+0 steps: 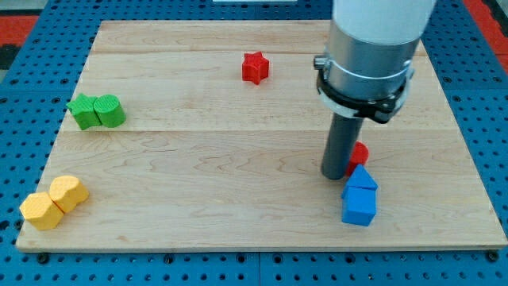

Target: Push the red start closer to the red circle

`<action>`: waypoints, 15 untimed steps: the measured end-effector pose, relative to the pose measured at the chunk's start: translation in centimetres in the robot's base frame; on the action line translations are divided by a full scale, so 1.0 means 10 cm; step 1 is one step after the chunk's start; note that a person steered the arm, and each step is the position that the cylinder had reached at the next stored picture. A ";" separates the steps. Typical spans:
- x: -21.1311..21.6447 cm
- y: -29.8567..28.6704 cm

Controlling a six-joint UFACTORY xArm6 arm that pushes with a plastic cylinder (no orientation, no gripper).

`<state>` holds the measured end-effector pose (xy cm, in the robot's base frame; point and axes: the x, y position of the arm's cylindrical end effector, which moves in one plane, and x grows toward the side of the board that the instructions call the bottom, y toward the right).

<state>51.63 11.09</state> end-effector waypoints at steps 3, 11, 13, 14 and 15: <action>0.04 -0.44; -2.28 -0.24; -1.57 0.41; -1.34 0.54; -1.05 0.47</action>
<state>41.17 15.83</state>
